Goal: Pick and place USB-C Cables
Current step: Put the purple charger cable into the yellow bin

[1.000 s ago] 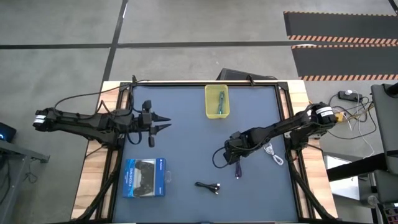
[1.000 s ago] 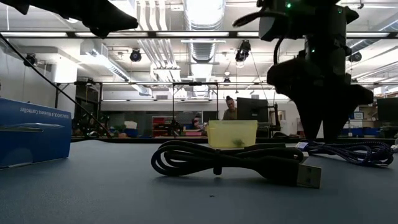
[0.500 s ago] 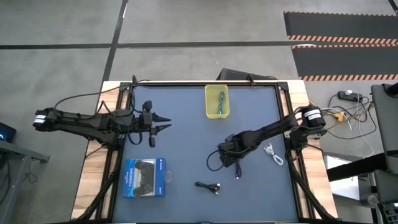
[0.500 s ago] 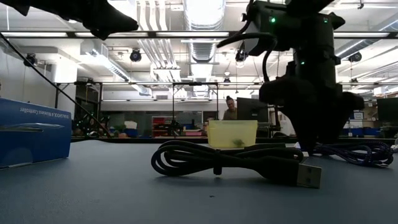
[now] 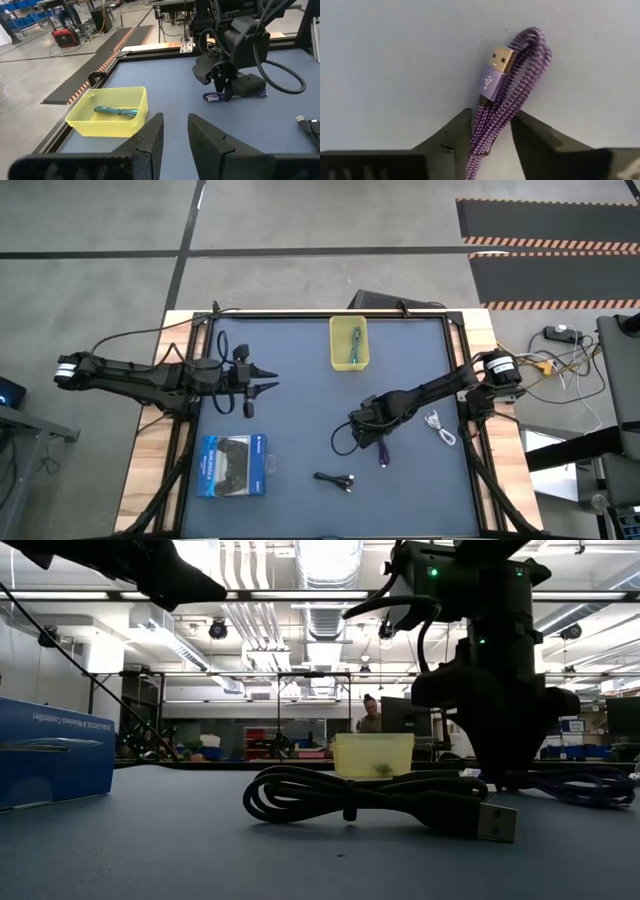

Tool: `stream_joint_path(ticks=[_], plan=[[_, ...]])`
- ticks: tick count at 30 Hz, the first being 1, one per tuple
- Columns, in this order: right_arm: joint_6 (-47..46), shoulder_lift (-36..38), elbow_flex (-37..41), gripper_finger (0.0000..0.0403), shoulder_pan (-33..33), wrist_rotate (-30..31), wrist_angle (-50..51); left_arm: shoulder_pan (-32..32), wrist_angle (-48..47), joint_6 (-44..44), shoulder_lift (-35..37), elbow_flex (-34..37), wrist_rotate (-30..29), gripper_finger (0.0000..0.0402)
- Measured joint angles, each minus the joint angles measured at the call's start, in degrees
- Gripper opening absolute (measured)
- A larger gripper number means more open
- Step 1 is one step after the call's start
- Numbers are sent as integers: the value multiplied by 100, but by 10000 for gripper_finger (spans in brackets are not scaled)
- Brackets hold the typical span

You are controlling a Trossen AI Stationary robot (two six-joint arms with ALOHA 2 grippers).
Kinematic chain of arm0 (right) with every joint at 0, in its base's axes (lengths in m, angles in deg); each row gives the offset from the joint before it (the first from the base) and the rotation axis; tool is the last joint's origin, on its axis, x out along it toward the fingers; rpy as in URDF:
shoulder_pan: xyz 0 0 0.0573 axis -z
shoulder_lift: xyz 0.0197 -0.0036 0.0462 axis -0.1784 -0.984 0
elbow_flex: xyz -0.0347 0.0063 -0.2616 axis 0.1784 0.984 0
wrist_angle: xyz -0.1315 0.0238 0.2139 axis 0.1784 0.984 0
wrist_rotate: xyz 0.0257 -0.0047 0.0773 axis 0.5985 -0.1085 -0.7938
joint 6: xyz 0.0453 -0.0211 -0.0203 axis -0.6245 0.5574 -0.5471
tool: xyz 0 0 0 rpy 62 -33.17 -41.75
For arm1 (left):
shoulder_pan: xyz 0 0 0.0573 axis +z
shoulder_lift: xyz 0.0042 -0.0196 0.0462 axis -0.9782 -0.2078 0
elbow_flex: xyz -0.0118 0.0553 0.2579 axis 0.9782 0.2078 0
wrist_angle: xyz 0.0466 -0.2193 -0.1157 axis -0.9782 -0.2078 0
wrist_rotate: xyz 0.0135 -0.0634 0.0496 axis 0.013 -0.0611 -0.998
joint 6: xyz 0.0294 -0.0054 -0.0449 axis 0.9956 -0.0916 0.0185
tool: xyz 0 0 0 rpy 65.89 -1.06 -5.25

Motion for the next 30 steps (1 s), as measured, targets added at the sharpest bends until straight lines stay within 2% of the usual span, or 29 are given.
stream_joint_path(ticks=[7,12,30], plan=[[14,0,0,58,0,13,-20,0,11,-2,11,0,0,73],[166,2,-42,29,0,-4,14,0,13,-4,11,0,0,73],[946,0,-755,25,4,-13,73,0,20,-17,-5,0,0,73]])
